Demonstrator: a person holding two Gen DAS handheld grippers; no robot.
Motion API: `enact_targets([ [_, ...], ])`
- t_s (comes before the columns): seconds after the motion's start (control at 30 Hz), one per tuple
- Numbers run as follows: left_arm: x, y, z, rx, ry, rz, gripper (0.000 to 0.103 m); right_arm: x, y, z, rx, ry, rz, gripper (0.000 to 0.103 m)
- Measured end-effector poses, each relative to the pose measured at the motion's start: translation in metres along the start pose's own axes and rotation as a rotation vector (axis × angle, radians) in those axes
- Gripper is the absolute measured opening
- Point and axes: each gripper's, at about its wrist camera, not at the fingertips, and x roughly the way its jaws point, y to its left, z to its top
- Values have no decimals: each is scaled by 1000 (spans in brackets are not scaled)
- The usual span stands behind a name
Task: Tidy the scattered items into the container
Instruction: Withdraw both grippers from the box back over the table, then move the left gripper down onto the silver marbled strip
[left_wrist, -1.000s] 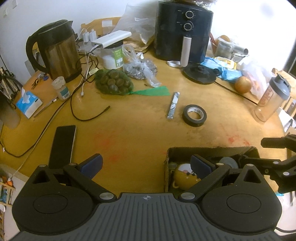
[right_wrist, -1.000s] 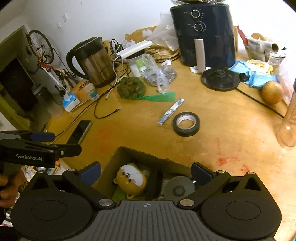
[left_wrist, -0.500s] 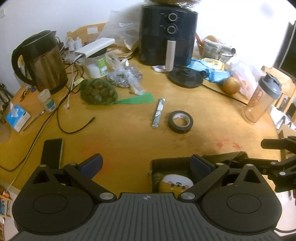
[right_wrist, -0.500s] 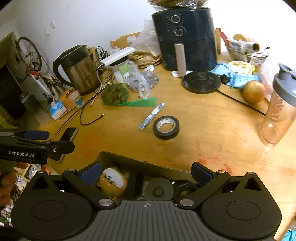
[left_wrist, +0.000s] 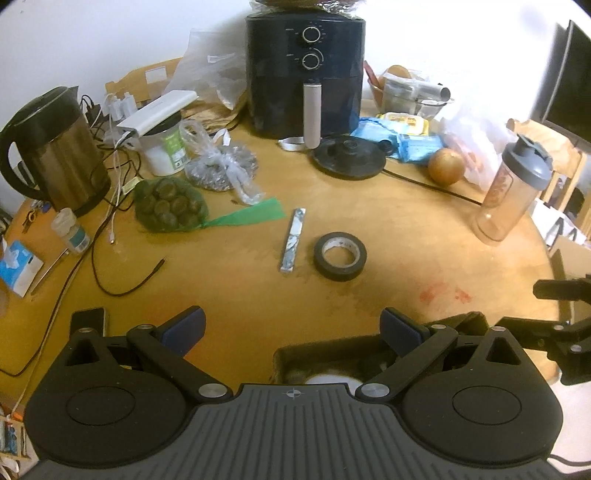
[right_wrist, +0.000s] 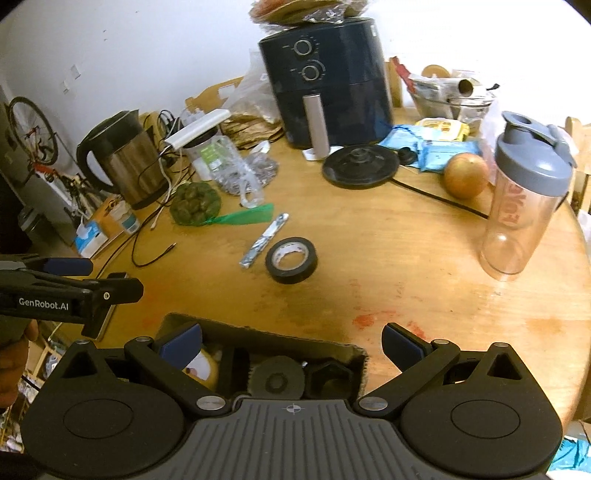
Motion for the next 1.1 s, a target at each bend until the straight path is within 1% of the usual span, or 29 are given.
enact_targets([
  [0.1, 4, -1, 3, 8, 0, -6, 103, -1, -4, 0, 17, -3, -13, 103],
  [0.27, 12, 3, 11, -16, 5, -58, 103, -1, -9, 1, 37, -8, -38, 103],
  [0.47, 23, 4, 20, -8, 6, -83, 103, 0, -13, 1, 43, -12, -74, 103],
  [0.63, 33, 5, 28, -4, 8, -92, 103, 5, -15, 3, 32, 3, -109, 103],
  [0.8, 44, 7, 35, 15, 11, -94, 103, 10, -17, 7, 37, 10, -125, 103],
  [1.1, 72, 11, 50, 40, 40, -91, 103, 19, -22, 14, 71, 22, -148, 103],
])
